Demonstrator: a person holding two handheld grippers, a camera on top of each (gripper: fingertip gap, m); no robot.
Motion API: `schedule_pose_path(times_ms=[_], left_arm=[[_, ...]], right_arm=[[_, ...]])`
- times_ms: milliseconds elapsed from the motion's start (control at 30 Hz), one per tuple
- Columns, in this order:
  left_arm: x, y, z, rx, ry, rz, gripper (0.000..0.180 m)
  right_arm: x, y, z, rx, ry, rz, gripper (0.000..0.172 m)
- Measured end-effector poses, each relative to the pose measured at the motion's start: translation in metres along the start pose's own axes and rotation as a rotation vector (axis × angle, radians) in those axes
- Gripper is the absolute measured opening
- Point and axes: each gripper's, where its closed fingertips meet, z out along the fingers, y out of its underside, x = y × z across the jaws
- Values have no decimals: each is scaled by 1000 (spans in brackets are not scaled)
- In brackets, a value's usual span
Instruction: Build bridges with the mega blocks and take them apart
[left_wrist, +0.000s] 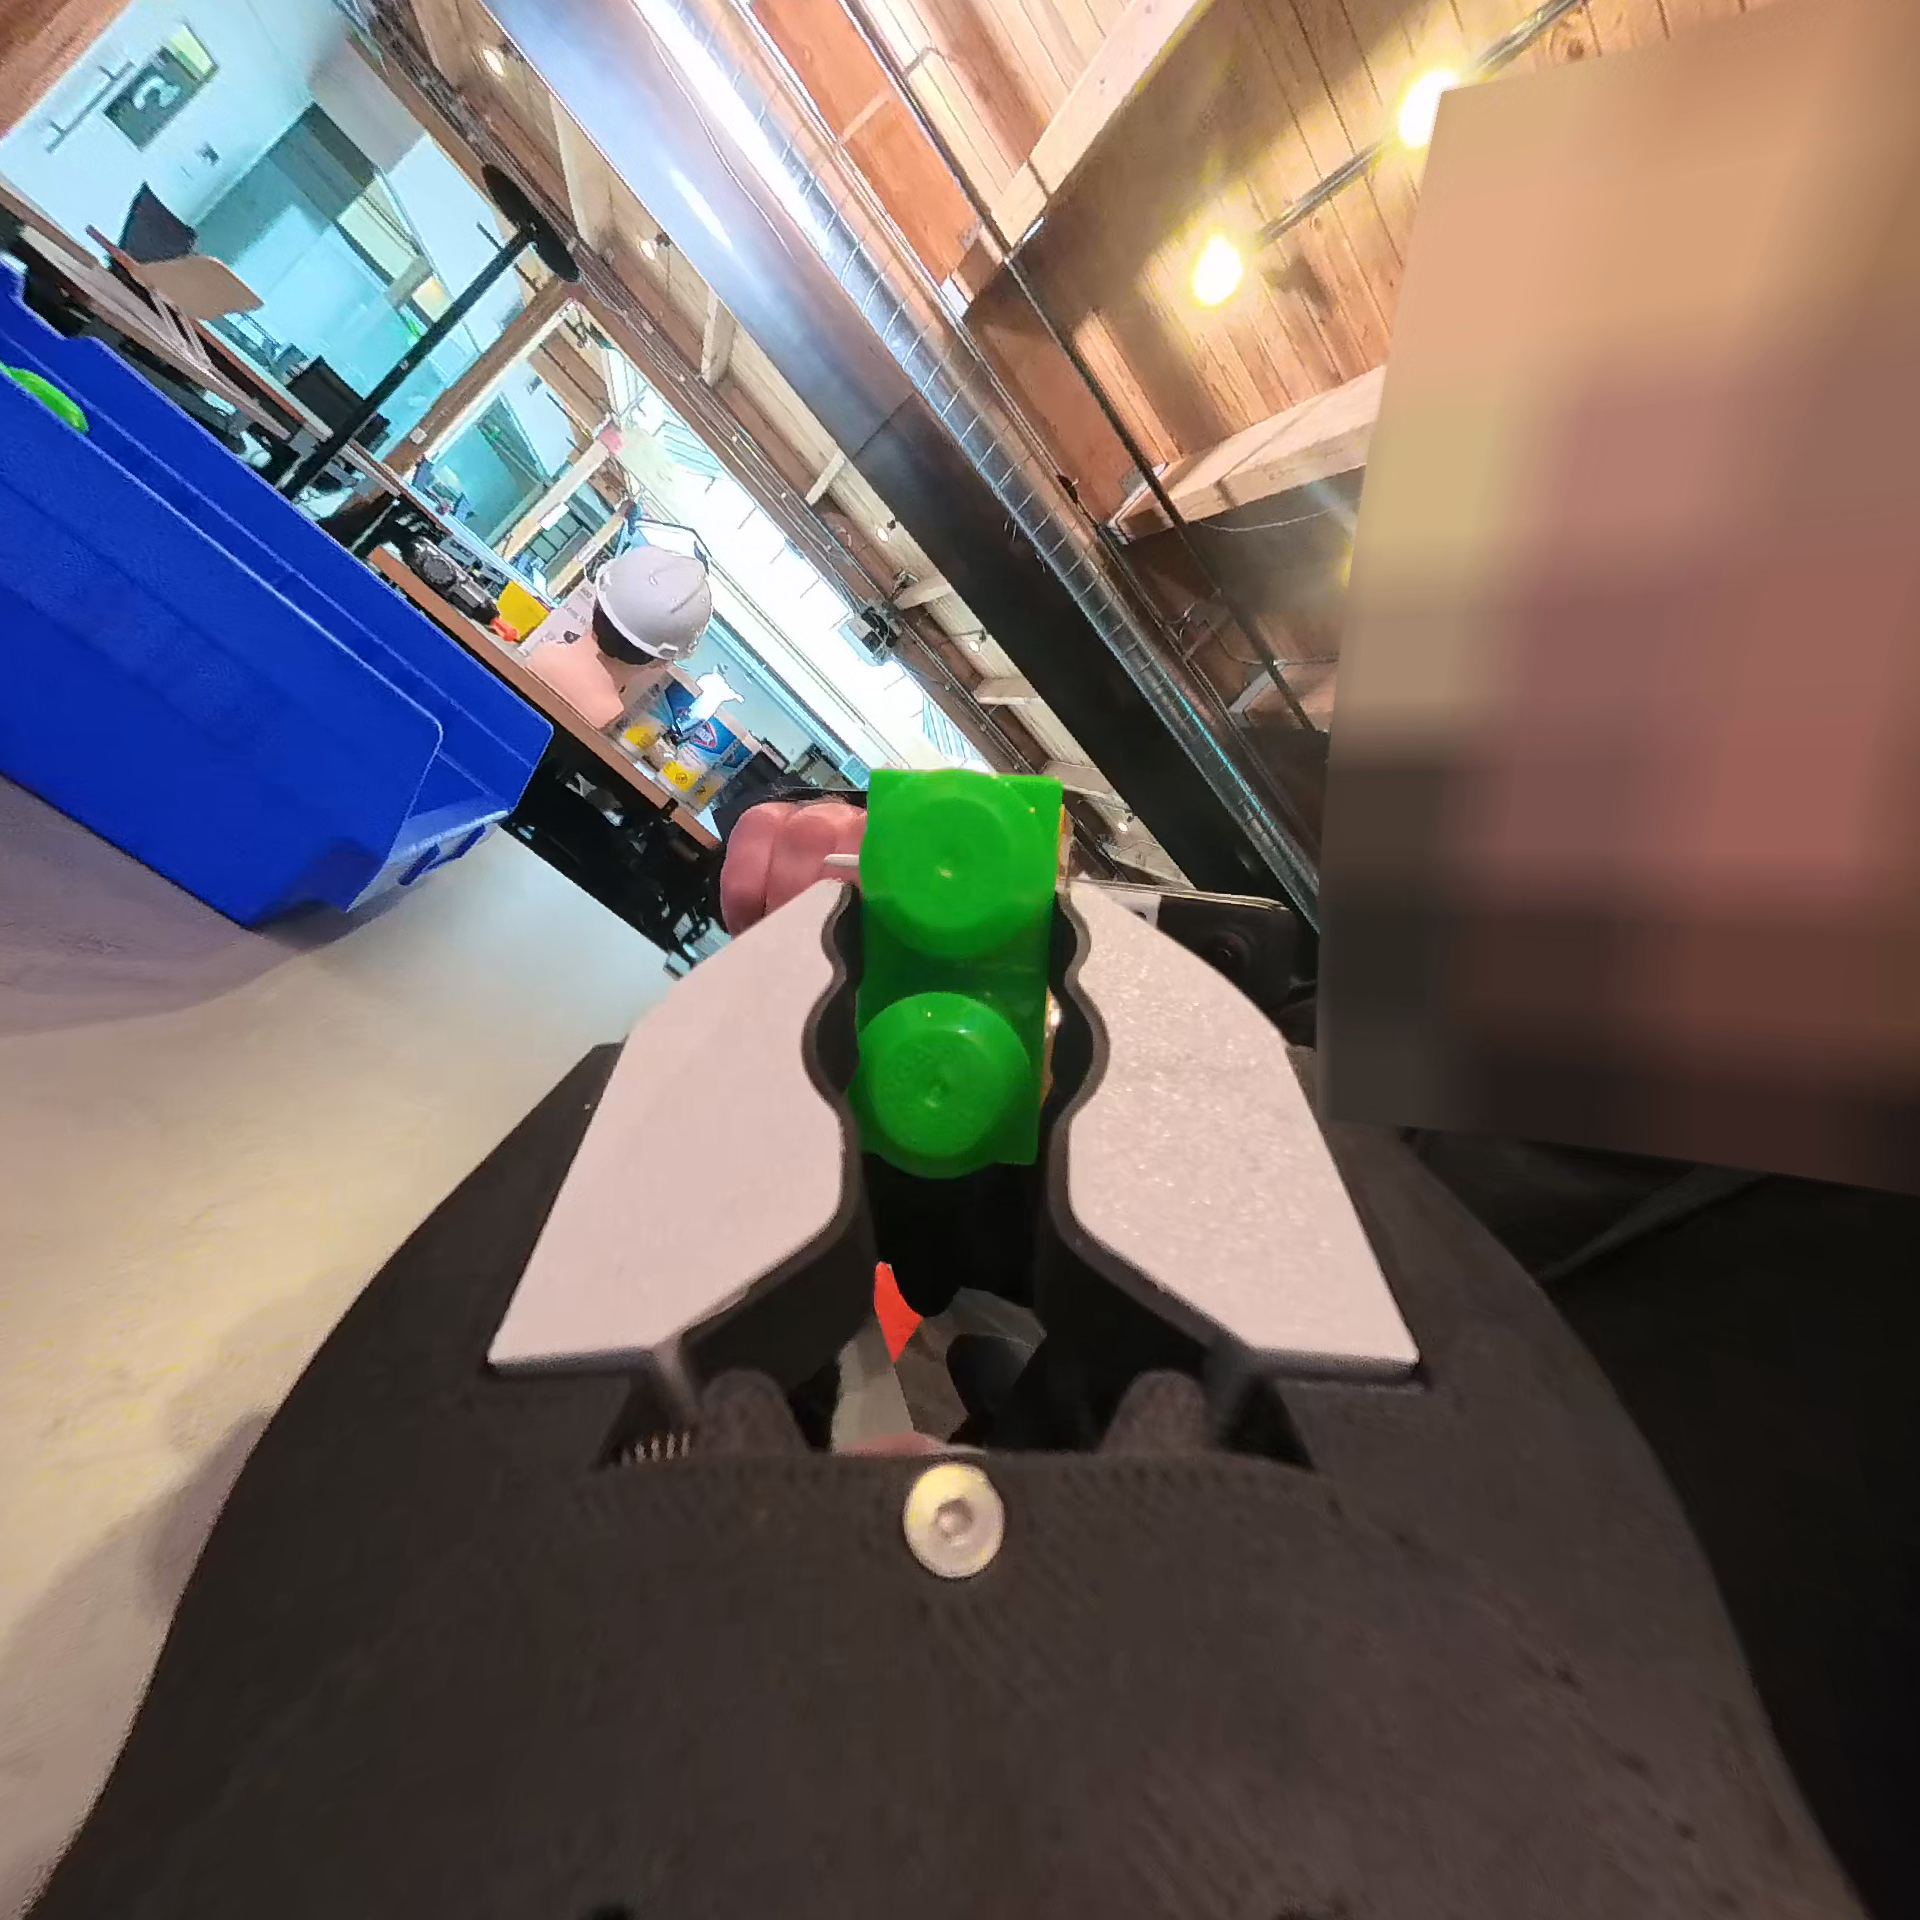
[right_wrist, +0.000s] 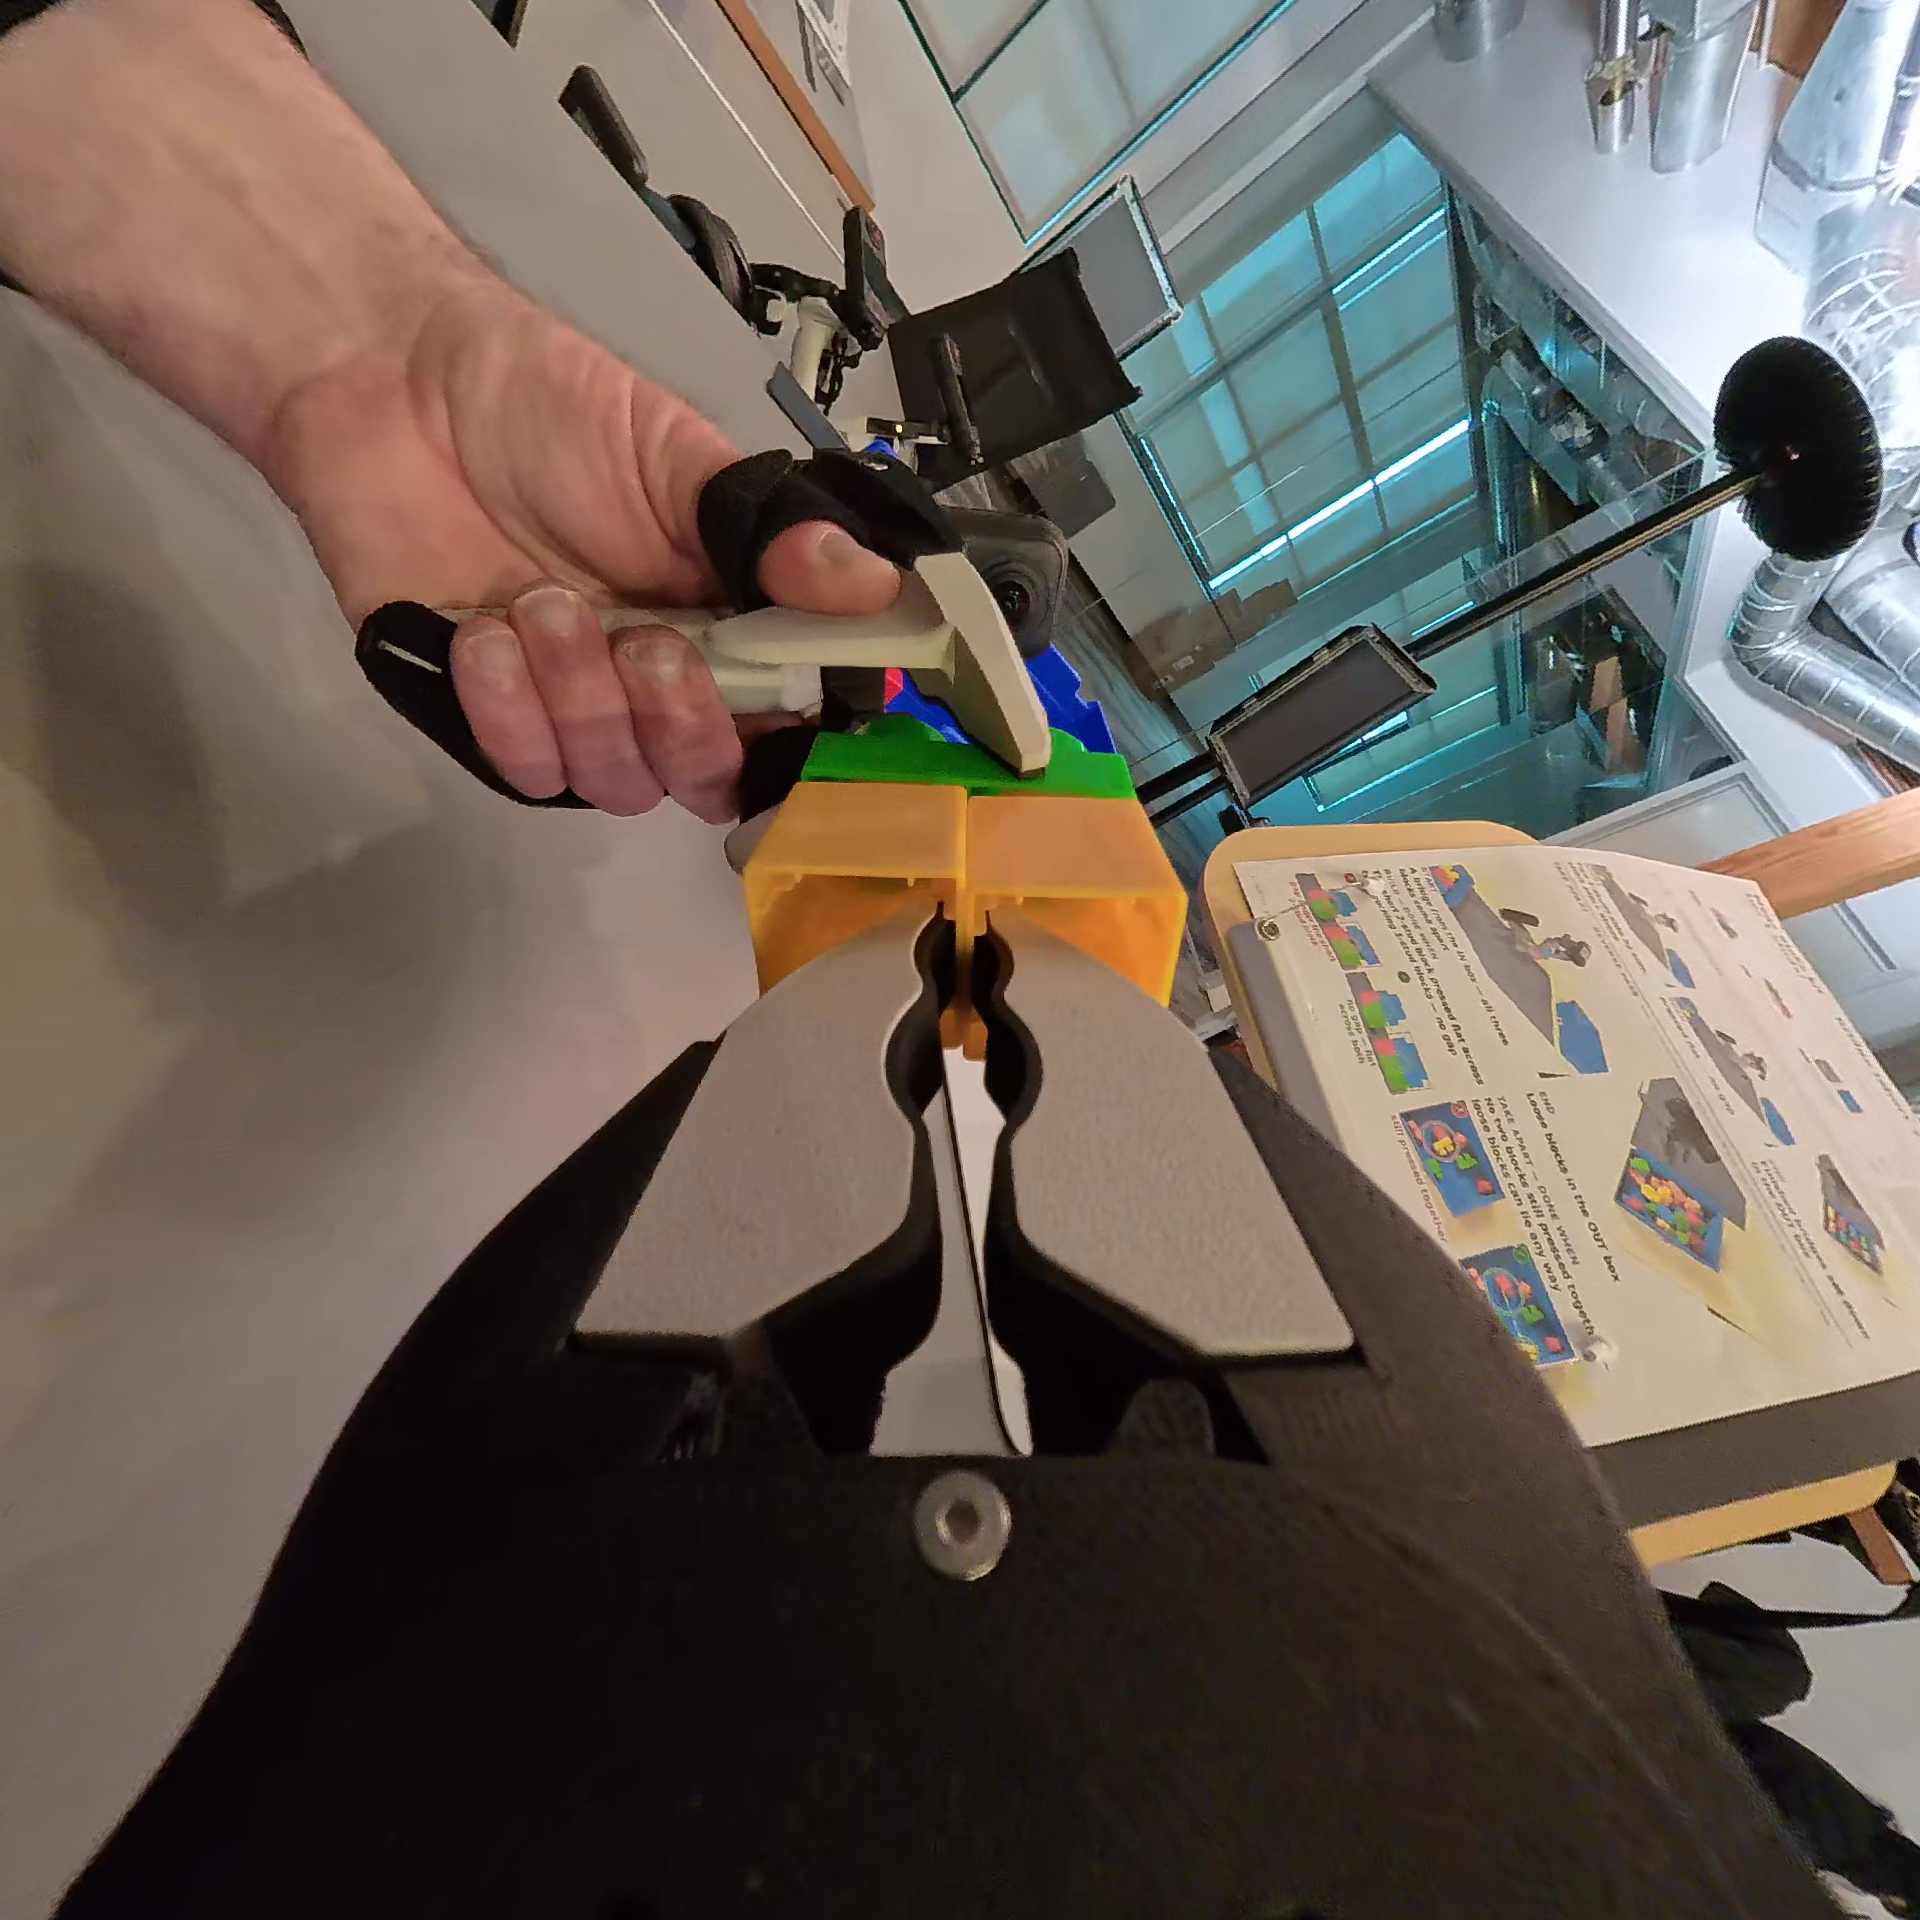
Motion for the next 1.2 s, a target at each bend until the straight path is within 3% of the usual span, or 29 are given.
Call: schedule_pose_path(times_ms=[567, 833, 1200], left_arm=[[9, 6, 6, -30, 17, 73, 34], [14, -5, 10, 31, 23, 110, 34], [31, -15, 23, -29, 98, 187, 36]], right_arm=[[-2, -5, -4, 68, -4, -1, 3], [7, -9, 0, 89, 103, 5, 3], [25, -20, -12, 112, 173, 15, 3]])
